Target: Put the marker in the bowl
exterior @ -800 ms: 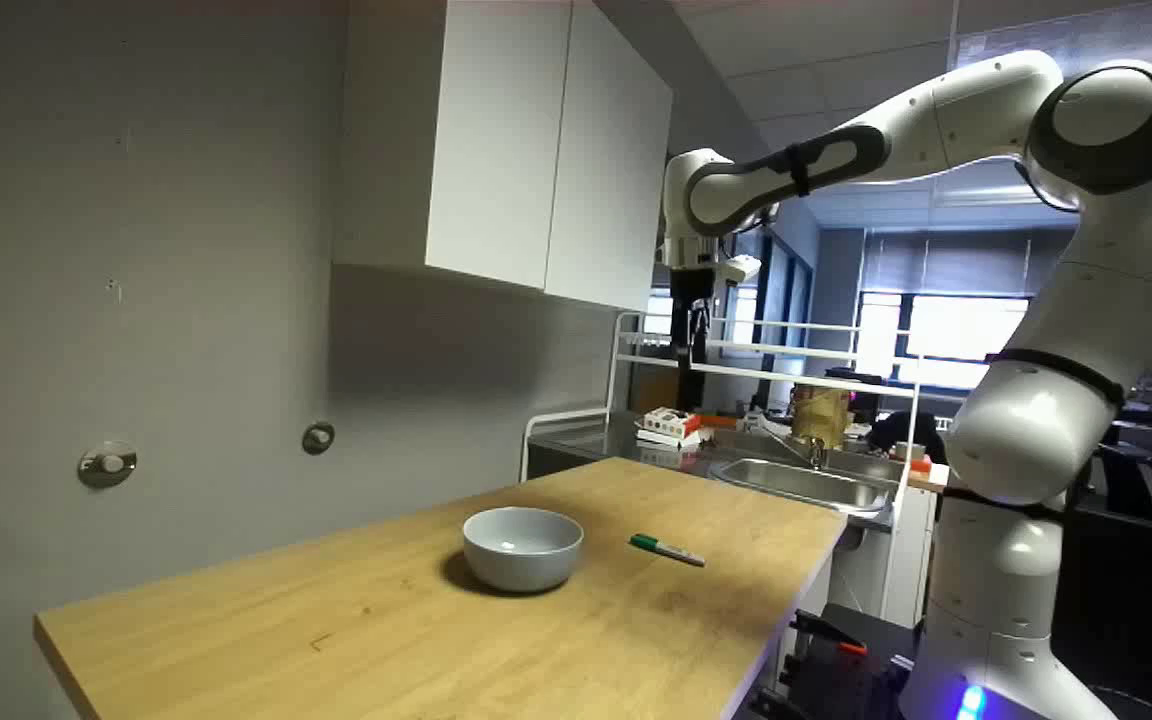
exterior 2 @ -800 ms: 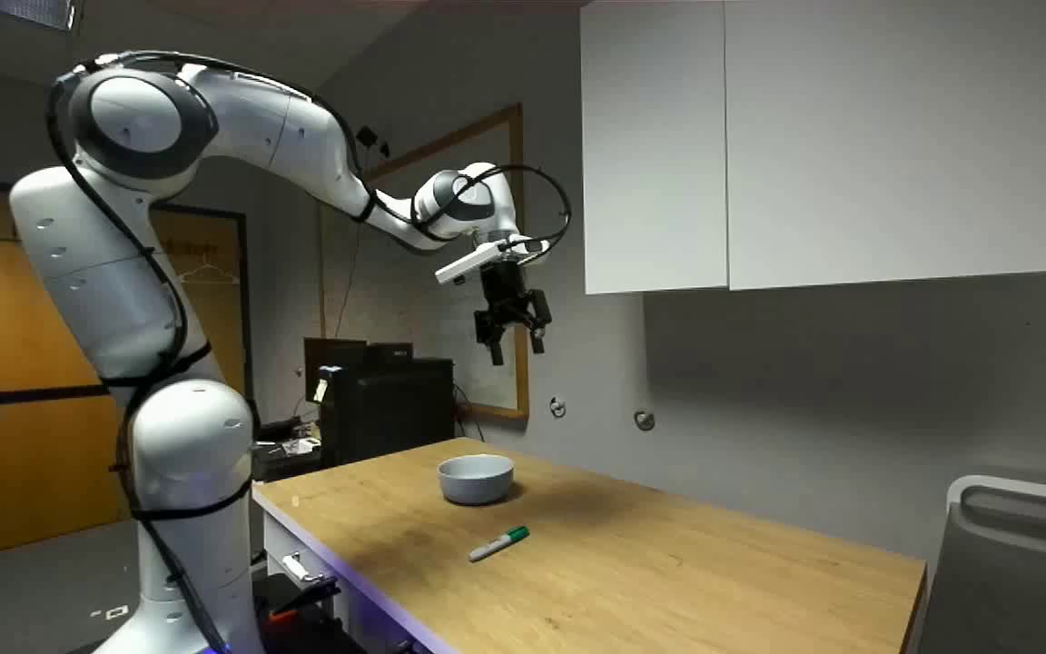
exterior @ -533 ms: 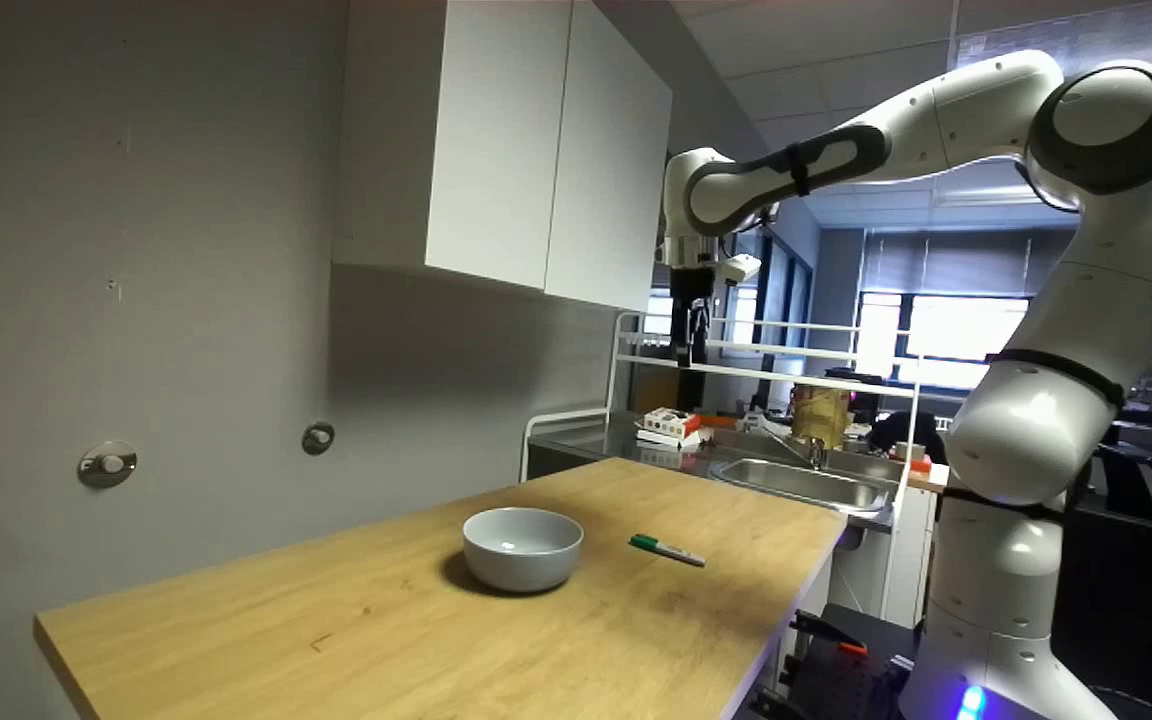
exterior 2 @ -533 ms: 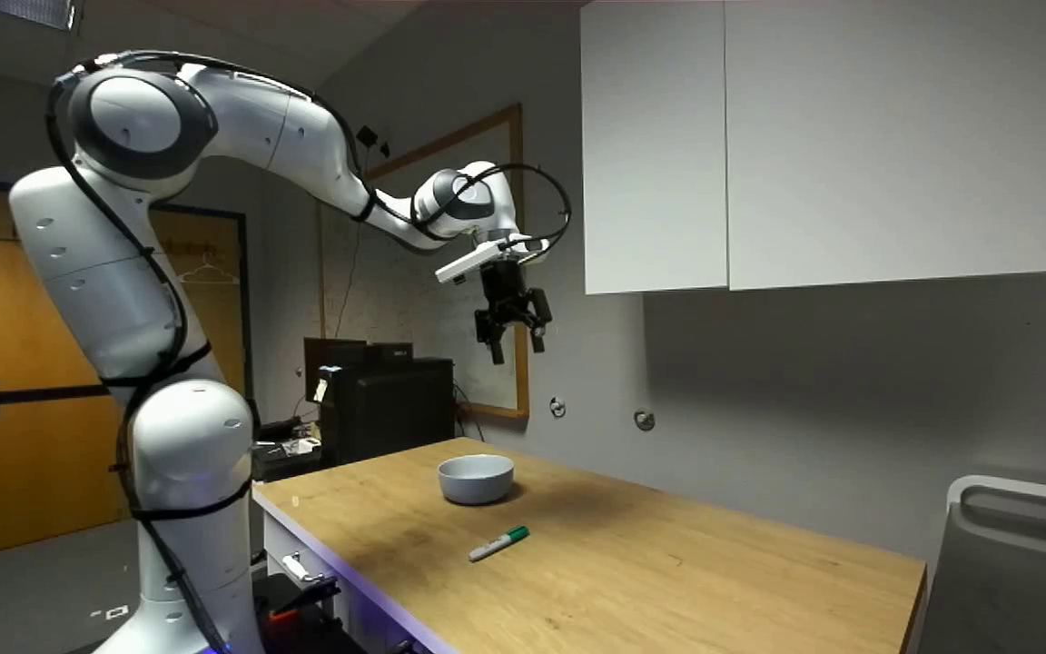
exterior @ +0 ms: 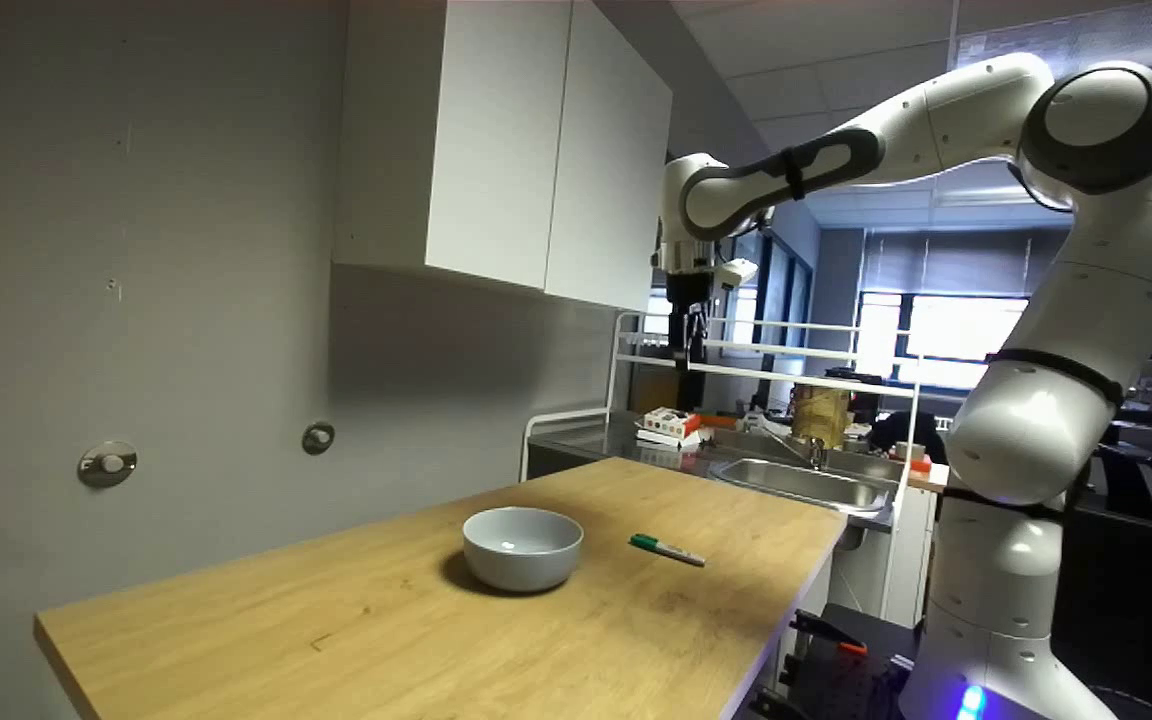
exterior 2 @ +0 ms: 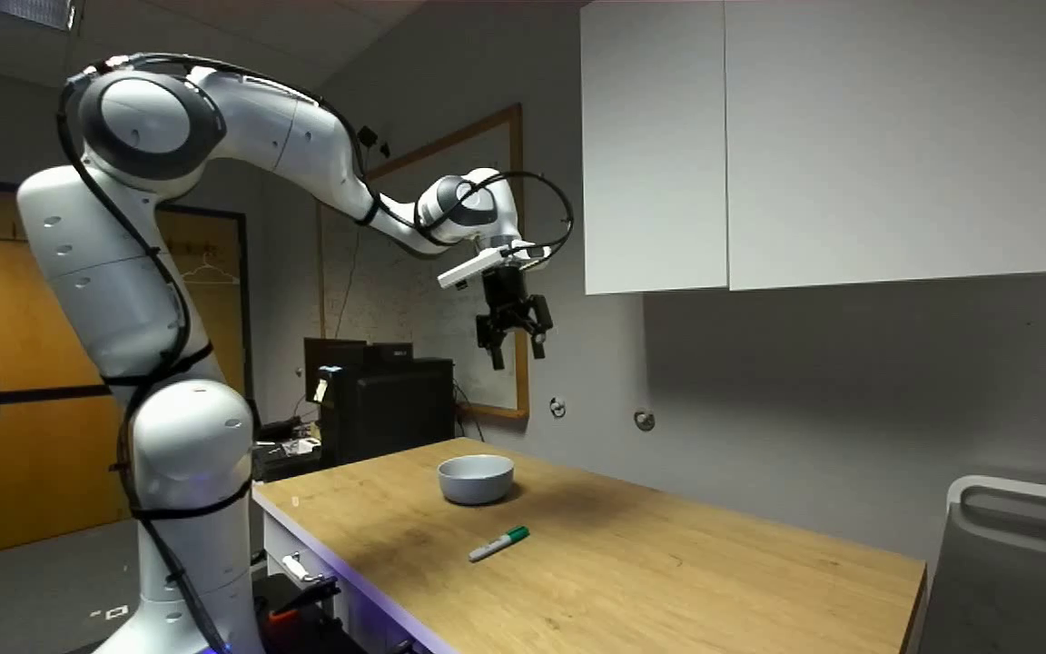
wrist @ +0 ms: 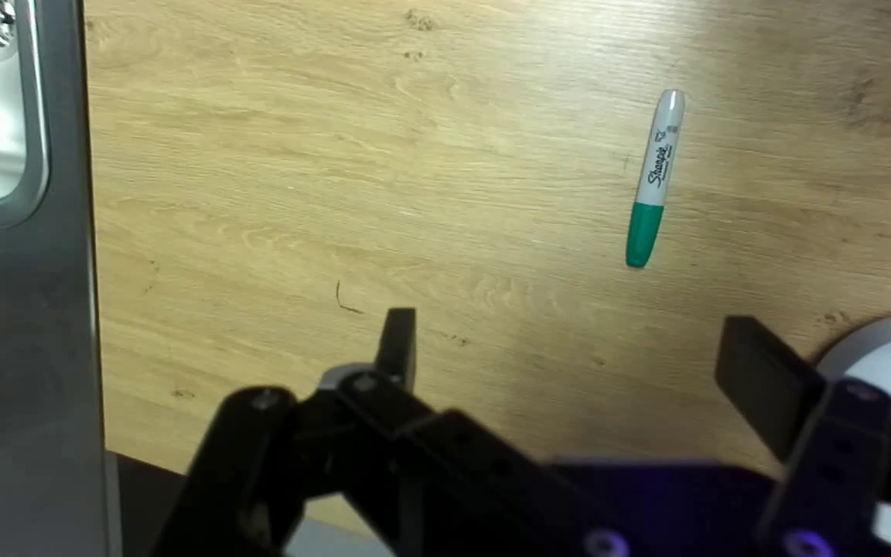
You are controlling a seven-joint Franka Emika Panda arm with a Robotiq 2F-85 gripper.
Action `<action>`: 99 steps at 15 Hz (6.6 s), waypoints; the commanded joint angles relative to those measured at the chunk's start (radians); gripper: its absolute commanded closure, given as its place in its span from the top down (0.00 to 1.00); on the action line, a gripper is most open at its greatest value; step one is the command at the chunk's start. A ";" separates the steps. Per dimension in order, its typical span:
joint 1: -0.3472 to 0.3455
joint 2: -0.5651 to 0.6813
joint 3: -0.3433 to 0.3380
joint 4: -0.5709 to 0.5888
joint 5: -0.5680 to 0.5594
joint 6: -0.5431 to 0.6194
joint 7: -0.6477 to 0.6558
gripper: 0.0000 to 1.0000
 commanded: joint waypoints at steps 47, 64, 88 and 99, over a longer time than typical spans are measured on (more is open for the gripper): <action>-0.037 0.864 -0.049 0.296 0.318 -0.161 0.083 0.17; -0.037 0.896 -0.029 0.394 0.329 -0.201 0.067 0.94; -0.015 0.877 -0.046 0.368 0.387 -0.046 0.198 0.16; 0.140 0.657 -0.025 0.277 0.262 0.214 0.461 0.16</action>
